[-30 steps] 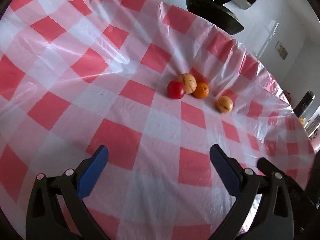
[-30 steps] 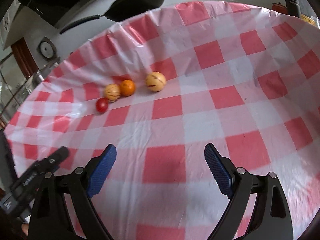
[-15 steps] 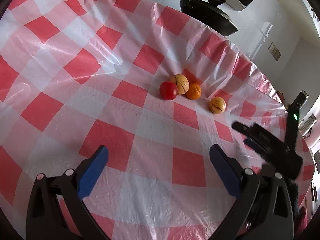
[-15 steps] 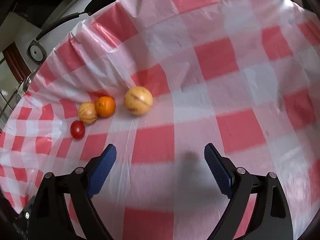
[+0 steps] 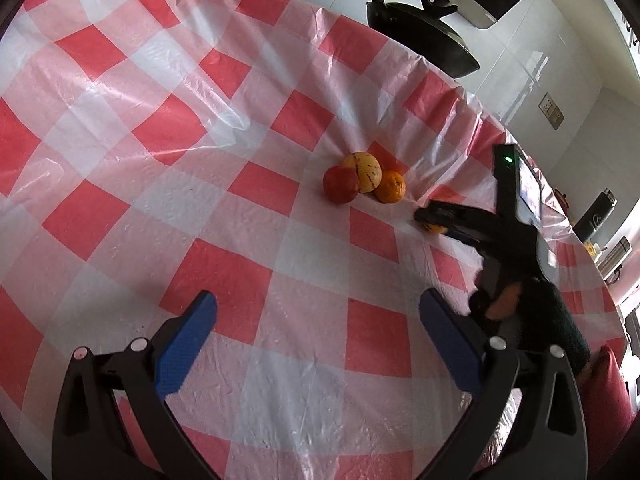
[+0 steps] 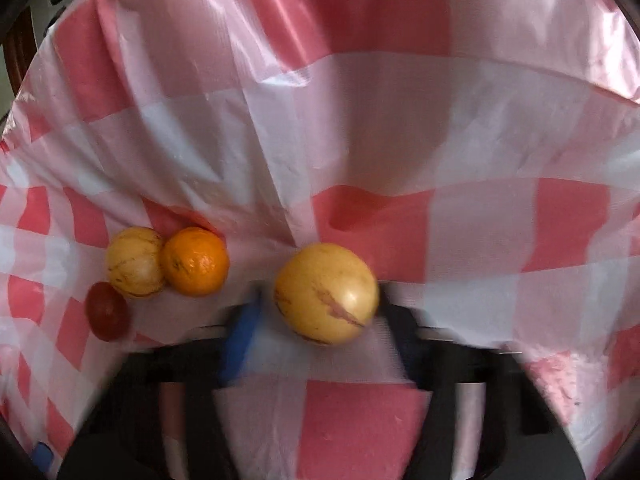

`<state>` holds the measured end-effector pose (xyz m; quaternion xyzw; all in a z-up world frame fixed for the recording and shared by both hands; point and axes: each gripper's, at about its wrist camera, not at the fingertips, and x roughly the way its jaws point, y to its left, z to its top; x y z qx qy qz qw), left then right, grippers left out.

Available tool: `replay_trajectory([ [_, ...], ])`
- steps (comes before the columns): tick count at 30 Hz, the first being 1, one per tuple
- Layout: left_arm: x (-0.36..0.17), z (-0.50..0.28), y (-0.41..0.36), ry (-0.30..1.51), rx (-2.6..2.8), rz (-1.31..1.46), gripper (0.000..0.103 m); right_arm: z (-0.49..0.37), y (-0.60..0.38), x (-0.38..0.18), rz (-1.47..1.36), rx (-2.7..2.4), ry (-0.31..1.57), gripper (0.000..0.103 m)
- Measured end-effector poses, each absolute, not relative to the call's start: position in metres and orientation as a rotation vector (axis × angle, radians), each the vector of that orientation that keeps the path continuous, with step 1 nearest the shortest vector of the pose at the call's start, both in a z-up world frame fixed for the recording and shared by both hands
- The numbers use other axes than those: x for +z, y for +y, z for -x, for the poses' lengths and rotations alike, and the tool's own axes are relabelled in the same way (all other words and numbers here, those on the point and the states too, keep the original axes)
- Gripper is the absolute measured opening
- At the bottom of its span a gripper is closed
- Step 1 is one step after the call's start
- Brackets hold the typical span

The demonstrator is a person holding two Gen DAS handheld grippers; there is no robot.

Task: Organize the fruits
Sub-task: 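Grasp the yellow striped melon with the right tool while the left tool grasps the red tomato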

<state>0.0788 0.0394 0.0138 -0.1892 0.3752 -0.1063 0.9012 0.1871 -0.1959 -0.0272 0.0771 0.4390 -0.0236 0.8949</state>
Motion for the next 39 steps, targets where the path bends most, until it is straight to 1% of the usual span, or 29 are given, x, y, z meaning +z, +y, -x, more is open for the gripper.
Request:
replay_trajectory([
  [6,0.014,-0.079,0.038,0.777,-0.22,0.388,0.101,-0.1,-0.215,-0.024,-0.367,0.004,0.812,0.045],
  [10,0.014,-0.08,0.035,0.797,-0.237,0.377,0.101,-0.072,-0.229,-0.022,-0.461,0.012,0.726,0.045],
  [13,0.013,-0.081,0.036,0.811,-0.245,0.396,0.101,-0.069,-0.247,-0.027,-0.588,-0.008,0.674,0.045],
  [16,0.012,-0.095,0.032,0.845,-0.226,0.393,0.101,-0.071,-0.242,-0.026,-0.586,0.02,0.665,0.045],
  [18,0.015,-0.106,0.023,0.833,-0.207,0.341,0.101,-0.07,-0.246,-0.025,-0.588,0.016,0.665,0.045],
  [22,0.017,-0.15,-0.011,0.839,-0.178,0.204,0.101,-0.069,-0.252,-0.021,-0.592,0.022,0.665,0.045],
  [24,0.014,-0.172,-0.021,0.859,-0.162,0.178,0.097,-0.069,-0.252,-0.021,-0.59,0.025,0.662,0.045],
  [27,0.013,-0.203,-0.03,0.871,-0.139,0.16,0.096,-0.069,-0.252,-0.023,-0.588,0.031,0.665,0.045],
  [28,0.011,-0.213,-0.033,0.882,-0.128,0.15,0.094,-0.07,-0.25,-0.024,-0.588,0.032,0.665,0.045],
  [30,0.007,-0.226,-0.035,0.912,-0.126,0.138,0.082,-0.071,-0.249,-0.024,-0.585,0.036,0.669,0.045],
  [31,0.004,-0.232,-0.037,0.934,-0.125,0.126,0.081,-0.072,-0.249,-0.025,-0.584,0.036,0.672,0.045],
  [32,0.004,-0.233,-0.039,0.927,-0.122,0.104,0.068,-0.072,-0.248,-0.025,-0.583,0.038,0.674,0.045],
  [33,0.004,-0.233,-0.04,0.927,-0.13,0.087,0.046,-0.073,-0.248,-0.025,-0.583,0.04,0.674,0.045],
  [34,0.004,-0.23,-0.04,0.916,-0.131,0.056,0.032,-0.073,-0.248,-0.025,-0.583,0.041,0.673,0.045],
  [36,0.011,-0.215,-0.031,0.866,-0.129,0.084,0.034,-0.073,-0.248,-0.025,-0.585,0.041,0.673,0.045],
  [39,0.031,-0.168,-0.016,0.753,-0.142,0.101,0.033,-0.073,-0.247,-0.025,-0.585,0.044,0.672,0.045],
])
